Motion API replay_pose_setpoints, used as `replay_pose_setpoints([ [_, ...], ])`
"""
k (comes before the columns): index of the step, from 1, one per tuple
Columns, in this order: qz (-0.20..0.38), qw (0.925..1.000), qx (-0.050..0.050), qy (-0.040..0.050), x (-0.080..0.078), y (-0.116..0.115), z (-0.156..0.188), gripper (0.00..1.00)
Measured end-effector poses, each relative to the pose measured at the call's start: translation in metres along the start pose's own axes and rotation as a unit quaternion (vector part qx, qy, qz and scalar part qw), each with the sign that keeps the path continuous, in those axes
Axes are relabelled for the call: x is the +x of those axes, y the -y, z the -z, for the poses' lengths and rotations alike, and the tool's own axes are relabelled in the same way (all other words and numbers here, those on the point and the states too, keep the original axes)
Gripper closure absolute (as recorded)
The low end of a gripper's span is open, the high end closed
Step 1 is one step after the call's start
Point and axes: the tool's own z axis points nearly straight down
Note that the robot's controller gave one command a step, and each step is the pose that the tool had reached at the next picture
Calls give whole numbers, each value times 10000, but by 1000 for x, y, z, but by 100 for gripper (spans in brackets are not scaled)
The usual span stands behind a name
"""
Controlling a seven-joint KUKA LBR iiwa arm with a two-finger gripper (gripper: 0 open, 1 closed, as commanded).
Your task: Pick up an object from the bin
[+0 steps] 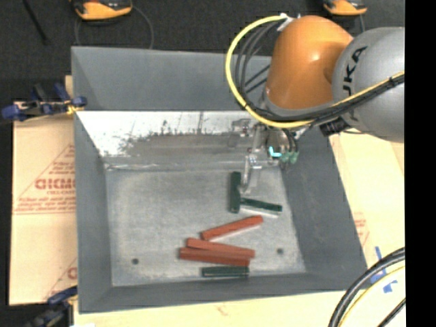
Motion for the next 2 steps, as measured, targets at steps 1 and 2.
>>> replay_pose_setpoints([
  [1, -957, 9954, -13, -10, 27, 16, -126, 0],
  [2, -951, 9955, -14, 28, 25, 16, -122, 100],
])
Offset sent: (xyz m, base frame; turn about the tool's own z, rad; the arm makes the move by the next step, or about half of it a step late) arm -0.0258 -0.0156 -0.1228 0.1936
